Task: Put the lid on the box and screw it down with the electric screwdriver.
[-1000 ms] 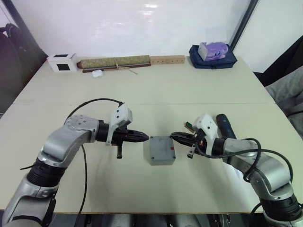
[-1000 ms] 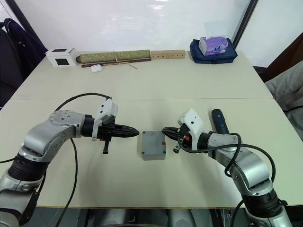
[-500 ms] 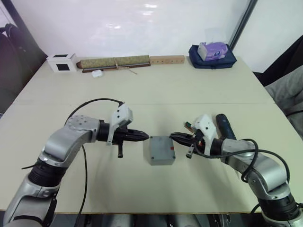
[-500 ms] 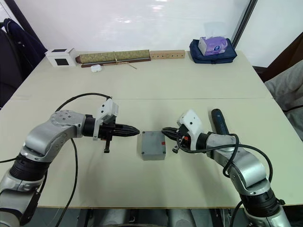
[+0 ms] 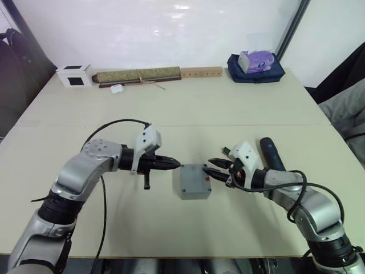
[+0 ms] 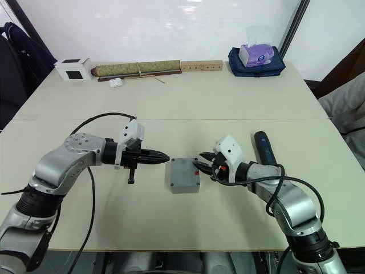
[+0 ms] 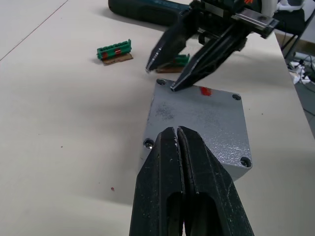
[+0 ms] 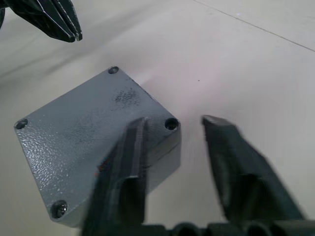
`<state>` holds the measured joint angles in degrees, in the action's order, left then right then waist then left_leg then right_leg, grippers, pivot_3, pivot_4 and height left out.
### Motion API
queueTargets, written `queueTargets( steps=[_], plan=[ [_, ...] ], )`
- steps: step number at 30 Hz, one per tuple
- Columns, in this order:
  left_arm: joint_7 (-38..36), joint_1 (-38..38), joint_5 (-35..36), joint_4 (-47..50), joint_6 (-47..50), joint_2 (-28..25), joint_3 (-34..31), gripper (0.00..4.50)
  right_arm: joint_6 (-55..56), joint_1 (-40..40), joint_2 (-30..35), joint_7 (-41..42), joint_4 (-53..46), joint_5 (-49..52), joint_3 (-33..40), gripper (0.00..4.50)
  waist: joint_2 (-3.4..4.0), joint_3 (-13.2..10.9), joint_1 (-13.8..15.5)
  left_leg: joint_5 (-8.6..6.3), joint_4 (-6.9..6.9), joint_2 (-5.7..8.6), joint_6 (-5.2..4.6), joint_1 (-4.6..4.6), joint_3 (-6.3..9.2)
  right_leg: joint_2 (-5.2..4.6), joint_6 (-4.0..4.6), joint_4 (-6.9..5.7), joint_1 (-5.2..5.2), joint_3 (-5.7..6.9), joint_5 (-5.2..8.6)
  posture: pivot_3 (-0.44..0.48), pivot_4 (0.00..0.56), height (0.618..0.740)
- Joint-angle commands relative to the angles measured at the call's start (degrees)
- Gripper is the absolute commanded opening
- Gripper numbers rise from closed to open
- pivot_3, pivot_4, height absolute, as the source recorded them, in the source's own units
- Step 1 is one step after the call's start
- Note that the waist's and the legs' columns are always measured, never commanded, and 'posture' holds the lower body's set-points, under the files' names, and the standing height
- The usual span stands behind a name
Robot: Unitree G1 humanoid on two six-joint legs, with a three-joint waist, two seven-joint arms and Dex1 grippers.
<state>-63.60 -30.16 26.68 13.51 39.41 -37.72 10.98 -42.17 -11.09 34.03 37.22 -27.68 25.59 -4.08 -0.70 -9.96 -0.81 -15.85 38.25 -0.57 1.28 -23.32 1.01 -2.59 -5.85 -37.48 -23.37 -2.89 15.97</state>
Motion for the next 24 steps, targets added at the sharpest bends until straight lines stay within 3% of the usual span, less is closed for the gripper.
queueTargets(
  steps=[1, 7, 10, 13, 14, 15, 19, 24],
  plan=[
    [0.0, -1.5, 0.1, 0.6, -1.0, 0.7, 0.0, 0.00, -0.2, -0.7, 1.2, 0.4, -1.9, 1.2, 2.6, 2.32, 0.00, 0.0, 0.0, 0.00, 0.00, 0.00, 0.00, 0.00, 0.00, 0.00, 0.00, 0.00, 0.00, 0.00, 0.00, 0.000, 0.150, 0.740],
    [-0.1, -4.1, 3.2, 0.2, 0.6, 3.1, -2.1, 0.00, -9.1, -5.4, 4.1, -2.5, -3.0, 8.8, 14.5, 2.32, 0.00, 0.0, 0.1, 0.00, 0.02, -0.01, 0.00, -0.02, 0.01, -0.03, -0.01, -0.01, 0.01, 0.00, 0.00, 0.000, 0.150, 0.740],
    [-4.1, -8.1, -0.4, -1.3, -4.8, 3.5, 2.4, 0.00, -17.2, -9.1, 12.1, -2.3, 2.7, 9.5, 19.9, 2.32, 0.00, 0.0, 0.2, 0.00, 0.02, 0.03, 0.00, -0.02, 0.02, -0.04, 0.00, 0.02, 0.02, 0.02, 0.00, 0.000, 0.150, 0.740],
    [-5.9, -9.8, -0.9, -1.5, -6.6, 4.3, 4.0, 0.00, -23.0, -10.3, 21.0, 0.6, 7.1, 9.7, 20.0, 2.32, 0.00, 0.0, 0.3, 0.00, 0.02, 0.12, 0.00, -0.02, -0.01, -0.10, 0.00, 0.04, 0.04, 0.02, 0.00, 0.000, 0.150, 0.740],
    [-6.4, -10.1, -1.0, -1.4, -7.0, 4.4, 4.3, 0.00, -25.3, -11.1, 23.2, 1.4, 8.8, 10.2, 19.7, 2.85, 0.00, 0.0, 0.2, 0.00, 0.00, 0.11, 0.00, -0.02, -0.03, -0.11, 0.00, 0.08, 0.05, 0.01, 0.00, 0.000, 0.150, 0.740],
    [-6.9, -10.4, -1.0, -1.3, -7.4, 4.5, 4.6, 0.00, -27.9, -12.0, 25.2, 1.9, 10.8, 10.5, 19.2, 3.01, 0.00, 0.0, 0.0, 0.00, -0.02, 0.09, 0.00, -0.02, -0.04, -0.07, 0.00, 0.13, 0.04, 0.00, 0.00, 0.000, 0.150, 0.740],
    [-8.1, -11.2, -2.2, -1.0, -9.7, 5.0, 5.7, 0.00, -38.3, -17.4, 29.9, 1.9, 18.2, 10.1, 15.1, 4.47, 0.09, 0.0, -0.4, 0.00, -0.04, -0.03, -0.01, 0.03, -0.32, 0.04, 0.01, 0.02, -0.06, -0.12, 0.00, 0.000, 0.150, 0.740],
    [-8.2, -10.9, -2.8, -1.0, -11.4, 6.2, 6.6, 0.00, -44.3, -18.2, 35.2, 6.5, 20.5, 11.1, 6.9, 4.47, 0.10, 0.0, 0.0, 0.00, -0.04, -0.06, -0.01, 0.02, -0.43, 0.05, 0.01, 0.04, -0.07, -0.13, 0.00, 0.000, 0.150, 0.740]
  ],
)
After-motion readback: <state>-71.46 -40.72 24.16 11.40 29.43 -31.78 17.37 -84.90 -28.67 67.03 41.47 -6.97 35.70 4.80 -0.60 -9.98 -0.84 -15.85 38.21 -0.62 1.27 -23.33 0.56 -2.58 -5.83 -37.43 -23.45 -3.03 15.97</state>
